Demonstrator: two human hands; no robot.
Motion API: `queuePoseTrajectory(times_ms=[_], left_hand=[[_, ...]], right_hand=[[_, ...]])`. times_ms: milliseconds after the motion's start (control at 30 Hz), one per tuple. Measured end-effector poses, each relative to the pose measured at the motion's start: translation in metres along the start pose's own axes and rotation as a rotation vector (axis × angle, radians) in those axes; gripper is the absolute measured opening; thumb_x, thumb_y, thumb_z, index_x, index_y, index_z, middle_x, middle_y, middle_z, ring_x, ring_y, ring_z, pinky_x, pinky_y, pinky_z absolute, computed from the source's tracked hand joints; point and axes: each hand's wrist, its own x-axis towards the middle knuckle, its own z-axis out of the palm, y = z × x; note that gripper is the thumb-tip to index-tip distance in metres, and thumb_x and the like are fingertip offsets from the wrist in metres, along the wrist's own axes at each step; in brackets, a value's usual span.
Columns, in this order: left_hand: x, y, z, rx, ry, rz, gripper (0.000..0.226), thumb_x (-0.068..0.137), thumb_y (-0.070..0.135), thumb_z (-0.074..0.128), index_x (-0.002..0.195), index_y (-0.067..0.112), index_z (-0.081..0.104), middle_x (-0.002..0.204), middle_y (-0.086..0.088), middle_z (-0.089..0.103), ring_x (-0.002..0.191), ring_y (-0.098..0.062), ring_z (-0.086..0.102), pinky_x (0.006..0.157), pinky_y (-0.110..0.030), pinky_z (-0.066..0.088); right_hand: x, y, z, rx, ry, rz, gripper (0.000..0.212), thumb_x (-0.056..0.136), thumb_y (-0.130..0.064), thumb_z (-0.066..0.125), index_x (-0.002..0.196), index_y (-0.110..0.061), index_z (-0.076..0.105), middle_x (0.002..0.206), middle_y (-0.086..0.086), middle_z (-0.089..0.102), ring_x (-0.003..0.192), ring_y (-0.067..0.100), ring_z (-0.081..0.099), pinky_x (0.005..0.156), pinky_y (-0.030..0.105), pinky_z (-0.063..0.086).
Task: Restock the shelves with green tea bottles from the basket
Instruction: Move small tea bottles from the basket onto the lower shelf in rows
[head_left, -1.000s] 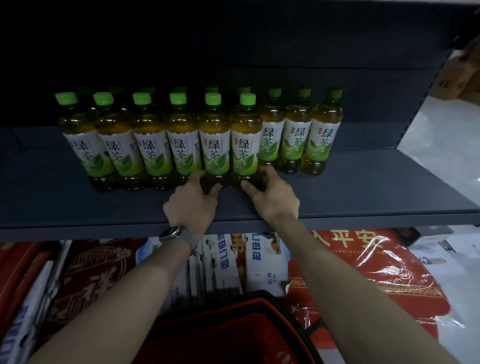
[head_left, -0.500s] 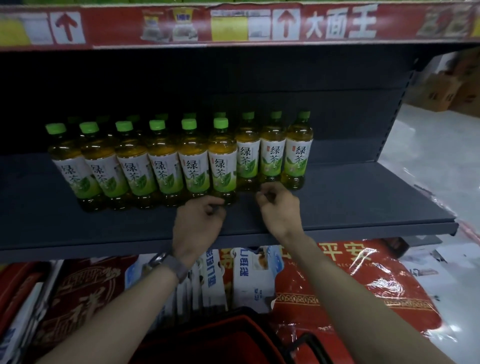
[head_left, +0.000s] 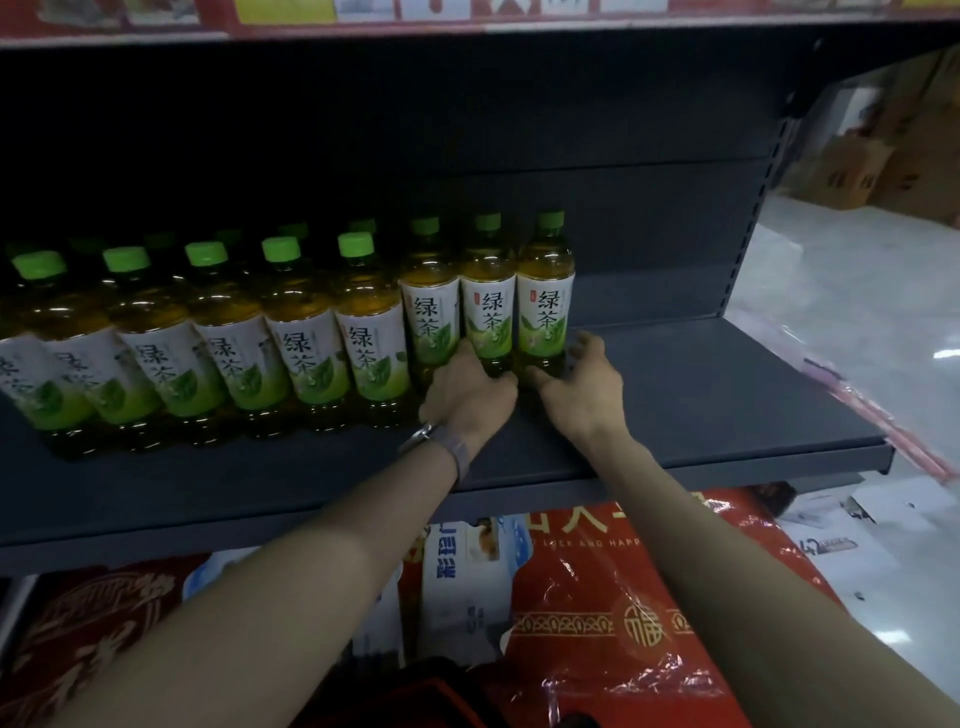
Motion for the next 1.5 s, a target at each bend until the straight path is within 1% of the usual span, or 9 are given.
queuePoseTrajectory(times_ms=[133,300,467,533,600,667,800,1000,1500], left_hand=[[0.010,0.000,0.015,-0.011,0.074,-0.009,0.037,0.092,0.038,0.064,0.127,0.029,0.059,0.119,-0.001,0.072,0.114,-0.030,0.066,0.087,-0.041,0.055],[0.015,-0.006,0.024,-0.105,0.158,-0.030,0.030,0.085,0.042,0.063,0.112,0.029,0.065,0.097,0.002,0.078,0.102,-0.025,0.072,0.082,-0.045,0.061],[0.014,-0.007,0.030,-0.134,0.185,-0.041,0.050,0.090,0.039,0.069,0.137,0.030,0.053,0.106,0.000,0.078,0.106,-0.024,0.070,0.085,-0.041,0.058],[0.017,-0.007,0.034,-0.147,0.179,-0.059,0.051,0.085,0.048,0.068,0.133,0.033,0.055,0.103,0.001,0.078,0.099,-0.025,0.073,0.083,-0.044,0.061],[0.023,-0.008,0.037,-0.123,0.162,-0.073,0.046,0.079,0.060,0.063,0.116,0.033,0.059,0.097,0.003,0.077,0.090,-0.026,0.075,0.079,-0.046,0.063],[0.025,-0.006,0.038,-0.057,0.136,-0.076,0.045,0.081,0.065,0.063,0.108,0.028,0.063,0.097,0.003,0.077,0.093,-0.025,0.073,0.080,-0.043,0.062],[0.025,-0.002,0.038,0.041,0.185,-0.083,0.038,0.093,0.057,0.066,0.110,0.023,0.063,0.104,-0.003,0.076,0.105,-0.030,0.070,0.079,-0.038,0.053],[0.018,-0.004,0.031,0.160,0.194,0.013,0.036,0.096,0.051,0.067,0.108,0.017,0.067,0.111,-0.009,0.073,0.105,-0.034,0.069,0.076,-0.037,0.049],[-0.045,-0.032,-0.010,0.361,0.176,0.106,0.044,0.099,0.062,0.055,0.117,0.022,0.060,0.110,-0.008,0.073,0.104,-0.033,0.070,0.076,-0.038,0.048]], right_hand=[[0.015,0.003,0.003,-0.006,-0.029,0.006,0.087,0.087,-0.040,0.083,0.156,-0.014,0.039,0.146,0.009,0.062,0.133,0.030,0.061,0.106,0.041,0.053],[0.024,0.005,0.000,-0.146,-0.012,-0.047,0.056,0.091,-0.047,0.076,0.136,-0.018,0.062,0.127,0.007,0.073,0.118,0.032,0.068,0.096,0.048,0.058],[0.030,0.007,-0.007,-0.249,0.003,-0.048,0.052,0.092,-0.054,0.071,0.131,-0.020,0.065,0.123,0.007,0.073,0.114,0.034,0.068,0.091,0.049,0.059],[0.032,0.010,-0.009,-0.254,0.010,-0.038,0.055,0.089,-0.058,0.071,0.131,-0.024,0.066,0.122,0.006,0.073,0.112,0.032,0.069,0.091,0.051,0.060],[0.034,0.012,-0.011,-0.239,0.003,-0.025,0.056,0.087,-0.059,0.073,0.131,-0.026,0.066,0.122,0.006,0.073,0.112,0.031,0.069,0.092,0.051,0.060],[0.038,0.011,-0.015,-0.246,-0.013,-0.005,0.056,0.084,-0.059,0.076,0.128,-0.025,0.068,0.120,0.006,0.074,0.110,0.031,0.070,0.091,0.050,0.061],[0.048,0.007,-0.021,-0.326,-0.065,0.022,0.059,0.080,-0.061,0.080,0.123,-0.021,0.069,0.117,0.008,0.072,0.106,0.034,0.070,0.088,0.048,0.061],[0.043,0.003,-0.023,-0.347,-0.088,0.013,0.055,0.081,-0.059,0.079,0.118,-0.020,0.070,0.114,0.009,0.071,0.102,0.035,0.070,0.089,0.052,0.061],[-0.021,-0.007,-0.023,-0.330,-0.126,-0.038,0.048,0.087,-0.060,0.074,0.119,-0.024,0.071,0.111,0.006,0.072,0.103,0.033,0.069,0.087,0.049,0.060]])
